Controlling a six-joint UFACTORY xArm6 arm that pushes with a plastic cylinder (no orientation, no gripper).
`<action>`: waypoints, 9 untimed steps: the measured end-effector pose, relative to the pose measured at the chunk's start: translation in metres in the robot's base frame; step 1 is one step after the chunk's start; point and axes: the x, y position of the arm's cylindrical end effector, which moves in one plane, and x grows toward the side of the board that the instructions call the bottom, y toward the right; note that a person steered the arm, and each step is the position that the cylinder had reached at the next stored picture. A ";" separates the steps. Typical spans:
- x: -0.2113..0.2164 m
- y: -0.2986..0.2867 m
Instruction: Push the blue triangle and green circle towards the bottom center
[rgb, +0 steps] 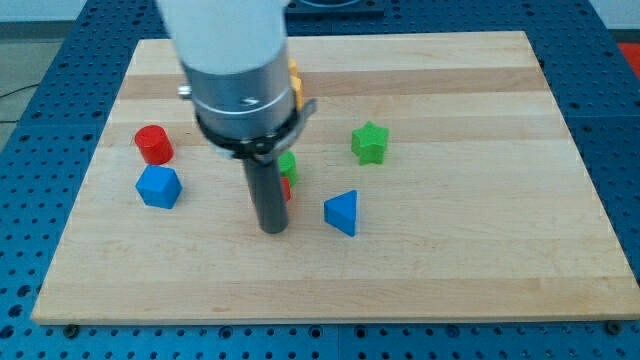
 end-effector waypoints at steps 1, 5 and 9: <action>-0.037 -0.005; -0.079 -0.092; -0.159 -0.129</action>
